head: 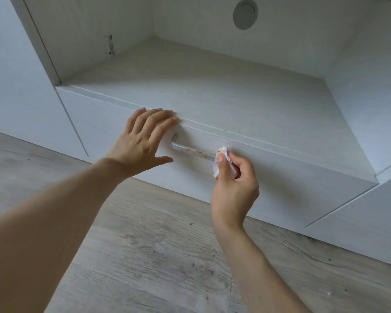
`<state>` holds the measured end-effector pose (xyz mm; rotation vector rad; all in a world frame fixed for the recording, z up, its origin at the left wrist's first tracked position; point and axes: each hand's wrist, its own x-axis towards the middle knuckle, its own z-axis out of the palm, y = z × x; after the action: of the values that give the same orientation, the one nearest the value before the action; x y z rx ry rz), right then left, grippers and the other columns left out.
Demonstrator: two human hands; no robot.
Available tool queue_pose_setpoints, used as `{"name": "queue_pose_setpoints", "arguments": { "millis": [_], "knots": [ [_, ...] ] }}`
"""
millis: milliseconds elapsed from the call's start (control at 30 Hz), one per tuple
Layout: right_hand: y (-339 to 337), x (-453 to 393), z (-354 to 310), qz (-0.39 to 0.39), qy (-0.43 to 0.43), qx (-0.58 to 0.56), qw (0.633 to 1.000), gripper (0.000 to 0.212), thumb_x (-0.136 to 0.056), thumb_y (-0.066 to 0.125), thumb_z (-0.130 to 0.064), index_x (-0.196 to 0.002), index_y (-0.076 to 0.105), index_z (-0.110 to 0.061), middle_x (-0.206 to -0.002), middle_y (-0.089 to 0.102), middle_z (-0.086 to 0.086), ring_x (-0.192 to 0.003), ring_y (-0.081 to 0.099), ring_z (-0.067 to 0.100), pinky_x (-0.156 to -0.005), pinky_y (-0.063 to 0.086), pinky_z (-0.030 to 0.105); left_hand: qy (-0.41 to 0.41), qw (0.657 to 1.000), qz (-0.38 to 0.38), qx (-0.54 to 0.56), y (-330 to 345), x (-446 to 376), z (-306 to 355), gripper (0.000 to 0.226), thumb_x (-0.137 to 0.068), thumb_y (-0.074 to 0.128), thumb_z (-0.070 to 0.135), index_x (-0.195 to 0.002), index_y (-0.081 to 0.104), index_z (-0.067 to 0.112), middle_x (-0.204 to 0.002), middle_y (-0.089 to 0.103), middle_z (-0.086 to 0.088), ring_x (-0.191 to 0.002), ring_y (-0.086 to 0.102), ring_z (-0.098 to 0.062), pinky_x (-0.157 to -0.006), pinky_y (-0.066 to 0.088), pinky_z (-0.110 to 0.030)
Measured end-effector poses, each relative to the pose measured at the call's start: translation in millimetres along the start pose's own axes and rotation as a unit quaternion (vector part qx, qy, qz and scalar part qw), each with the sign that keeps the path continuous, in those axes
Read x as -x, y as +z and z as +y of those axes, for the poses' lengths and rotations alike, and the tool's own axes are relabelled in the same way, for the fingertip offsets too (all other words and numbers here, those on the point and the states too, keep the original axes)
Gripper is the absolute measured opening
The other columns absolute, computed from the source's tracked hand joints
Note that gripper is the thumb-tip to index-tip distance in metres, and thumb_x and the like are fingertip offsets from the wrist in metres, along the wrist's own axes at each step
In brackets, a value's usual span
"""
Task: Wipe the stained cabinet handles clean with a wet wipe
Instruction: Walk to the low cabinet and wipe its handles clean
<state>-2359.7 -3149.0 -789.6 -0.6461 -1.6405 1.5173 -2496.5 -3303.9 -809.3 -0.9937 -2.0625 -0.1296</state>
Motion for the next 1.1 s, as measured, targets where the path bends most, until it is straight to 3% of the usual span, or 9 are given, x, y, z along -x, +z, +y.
{"name": "queue_pose_setpoints", "arguments": {
  "millis": [200, 300, 400, 500, 633, 800, 967, 1100],
  "knots": [
    [1, -2, 2, -0.017, -0.029, 0.030, 0.999, 0.007, -0.086, 0.066, -0.014, -0.088, 0.066, -0.008, -0.090, 0.071, 0.010, -0.077, 0.067, 0.014, -0.071, 0.052, 0.019, -0.051, 0.994, 0.093, 0.039, 28, 3, 13, 0.089, -0.070, 0.074, 0.058, -0.132, 0.038, 0.005, -0.135, 0.045, -0.017, -0.129, 0.036, -0.035, -0.113, 0.017, -0.049],
    [2, 2, 1, 0.004, -0.024, 0.024, 0.999, 0.005, -0.085, 0.068, -0.016, -0.083, 0.066, -0.012, -0.084, 0.071, 0.007, -0.069, 0.063, 0.006, -0.066, 0.050, 0.018, -0.046, 0.989, 0.129, 0.047, 37, 3, 12, 0.085, -0.075, 0.068, 0.061, -0.132, 0.037, 0.005, -0.137, 0.038, -0.013, -0.129, 0.035, -0.034, -0.115, 0.014, -0.046],
    [0, 2, 4, 0.058, -0.002, 0.009, 0.998, 0.008, -0.084, 0.069, -0.019, -0.078, 0.065, -0.024, -0.075, 0.069, -0.010, -0.068, 0.060, -0.002, -0.069, 0.049, 0.020, -0.037, 0.987, 0.149, 0.045, 43, 3, 10, 0.086, -0.077, 0.065, 0.065, -0.134, 0.037, 0.007, -0.137, 0.039, -0.012, -0.129, 0.035, -0.033, -0.115, 0.014, -0.045],
    [3, 4, 7, 0.057, 0.008, 0.001, 0.998, 0.015, -0.084, 0.069, -0.018, -0.075, 0.064, -0.029, -0.065, 0.067, -0.019, -0.065, 0.058, -0.007, -0.065, 0.045, 0.013, -0.031, 0.984, 0.169, 0.037, 50, 2, 7, 0.090, -0.075, 0.063, 0.072, -0.134, 0.038, 0.009, -0.136, 0.040, -0.011, -0.129, 0.037, -0.031, -0.115, 0.015, -0.045],
    [-2, 8, 8, 0.024, -0.029, 0.026, 0.999, 0.012, -0.082, 0.071, -0.017, -0.076, 0.067, -0.027, -0.076, 0.069, -0.009, -0.067, 0.060, -0.002, -0.065, 0.045, 0.010, -0.041, 0.979, 0.200, 0.025, 57, -1, 9, 0.095, -0.070, 0.062, 0.077, -0.132, 0.040, 0.008, -0.132, 0.041, -0.011, -0.126, 0.037, -0.031, -0.116, 0.011, -0.043],
    [3, 0, 9, 0.050, -0.022, 0.007, 0.998, 0.012, -0.082, 0.070, -0.014, -0.074, 0.066, -0.022, -0.077, 0.068, -0.006, -0.067, 0.060, -0.002, -0.067, 0.046, 0.013, -0.044, 0.979, 0.196, 0.031, 56, 1, 10, 0.094, -0.071, 0.063, 0.076, -0.132, 0.040, 0.008, -0.132, 0.041, -0.011, -0.126, 0.037, -0.031, -0.116, 0.010, -0.042],
    [-6, -4, 11, 0.057, -0.012, -0.020, 0.998, 0.010, -0.084, 0.068, -0.013, -0.079, 0.066, -0.022, -0.060, 0.065, -0.021, -0.060, 0.057, -0.008, -0.060, 0.043, 0.006, -0.043, 0.979, 0.194, 0.035, 56, 1, 10, 0.093, -0.072, 0.063, 0.075, -0.132, 0.040, 0.008, -0.133, 0.040, -0.011, -0.126, 0.037, -0.031, -0.116, 0.011, -0.043],
    [8, 3, 16, 0.050, -0.012, -0.028, 0.998, 0.012, -0.087, 0.065, -0.010, -0.085, 0.069, -0.021, -0.061, 0.065, -0.017, -0.063, 0.058, -0.004, -0.063, 0.045, 0.010, -0.046, 0.982, 0.182, 0.038, 55, 2, 11, 0.091, -0.074, 0.063, 0.074, -0.134, 0.038, 0.009, -0.134, 0.039, -0.011, -0.127, 0.037, -0.031, -0.116, 0.010, -0.044]
  ]
}}
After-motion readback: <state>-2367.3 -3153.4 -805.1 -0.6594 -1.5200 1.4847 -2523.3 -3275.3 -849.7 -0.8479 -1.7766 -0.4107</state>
